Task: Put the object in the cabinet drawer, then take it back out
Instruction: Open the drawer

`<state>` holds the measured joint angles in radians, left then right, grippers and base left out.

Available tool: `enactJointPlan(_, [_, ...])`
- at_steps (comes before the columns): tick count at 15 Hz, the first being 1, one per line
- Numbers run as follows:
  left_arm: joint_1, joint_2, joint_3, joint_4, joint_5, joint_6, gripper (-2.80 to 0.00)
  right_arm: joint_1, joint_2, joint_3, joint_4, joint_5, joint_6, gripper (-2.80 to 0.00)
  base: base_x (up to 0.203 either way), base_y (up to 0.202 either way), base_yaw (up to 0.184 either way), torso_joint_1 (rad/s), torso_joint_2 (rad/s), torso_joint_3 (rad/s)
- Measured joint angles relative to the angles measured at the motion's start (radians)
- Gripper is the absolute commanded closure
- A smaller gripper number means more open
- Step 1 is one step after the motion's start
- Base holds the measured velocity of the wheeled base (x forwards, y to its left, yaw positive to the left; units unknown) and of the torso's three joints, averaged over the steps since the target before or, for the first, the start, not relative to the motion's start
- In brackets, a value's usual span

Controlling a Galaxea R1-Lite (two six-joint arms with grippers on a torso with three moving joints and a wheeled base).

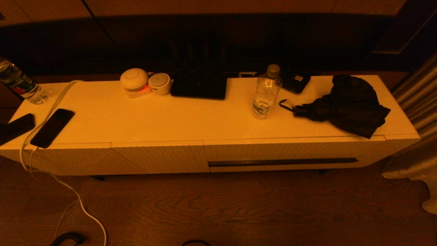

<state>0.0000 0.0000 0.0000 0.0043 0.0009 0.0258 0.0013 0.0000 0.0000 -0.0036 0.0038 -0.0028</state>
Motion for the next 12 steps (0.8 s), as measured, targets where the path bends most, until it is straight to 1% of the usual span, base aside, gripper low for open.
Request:
enactJointPlan(9, [0.000,0.000,0.000,0.001,0.000,0.000,0.00,0.000,0.000,0.000,0.000,-0.001,0.000,0.00,0.000,0.000,0.000,0.000,0.00,0.000])
enactJointPlan(12, [0.000,0.000,0.000,0.000,0.000,0.001,0.00,0.000,0.000,0.000,0.006,-0.004,-0.031,0.00,0.000,0.000,0.000,0.000,0.00,0.000])
